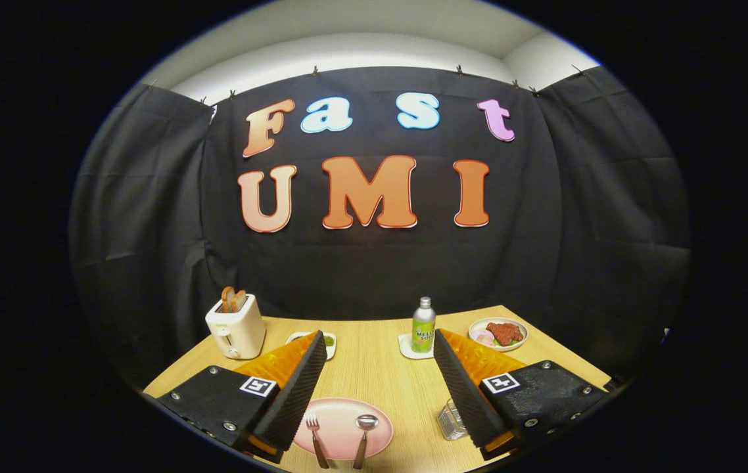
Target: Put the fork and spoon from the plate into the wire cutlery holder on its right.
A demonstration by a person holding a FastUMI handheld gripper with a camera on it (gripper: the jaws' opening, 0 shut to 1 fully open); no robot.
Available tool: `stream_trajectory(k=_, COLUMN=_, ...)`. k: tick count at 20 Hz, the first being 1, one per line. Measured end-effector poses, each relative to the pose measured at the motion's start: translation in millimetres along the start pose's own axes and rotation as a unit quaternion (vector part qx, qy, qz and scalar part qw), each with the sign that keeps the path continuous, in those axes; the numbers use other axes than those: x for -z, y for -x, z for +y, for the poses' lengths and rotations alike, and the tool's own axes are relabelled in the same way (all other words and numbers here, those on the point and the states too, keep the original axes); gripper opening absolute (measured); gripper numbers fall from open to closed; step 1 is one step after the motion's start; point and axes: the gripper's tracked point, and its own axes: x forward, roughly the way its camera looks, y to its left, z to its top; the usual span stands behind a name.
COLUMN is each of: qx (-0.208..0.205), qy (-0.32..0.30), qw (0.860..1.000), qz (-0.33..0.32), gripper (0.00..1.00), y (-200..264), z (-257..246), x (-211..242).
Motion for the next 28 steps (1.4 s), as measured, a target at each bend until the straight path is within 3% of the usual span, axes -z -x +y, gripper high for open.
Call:
stream_trajectory(k=12, qx=-0.014, qy=0.04, qw=0.994, qz=0.097, gripper=0.98, y=-6.0, z=29.4, x=118.1)
stream_trajectory(k=20, qx=-0.023, qy=0.068, qw=0.981, qz=0.181, gripper=0.94, y=-10.0, z=38.9, x=208.0)
stream_trajectory(k=22, qx=-0.027, qy=0.065, qw=0.977, qz=0.2, gripper=0.9, y=-9.3, z=40.7, x=222.0)
stream_trajectory(k=28, qx=-0.019, qy=0.063, qw=0.971, qz=0.23, gripper=0.59, y=-15.1, z=35.7, x=248.4)
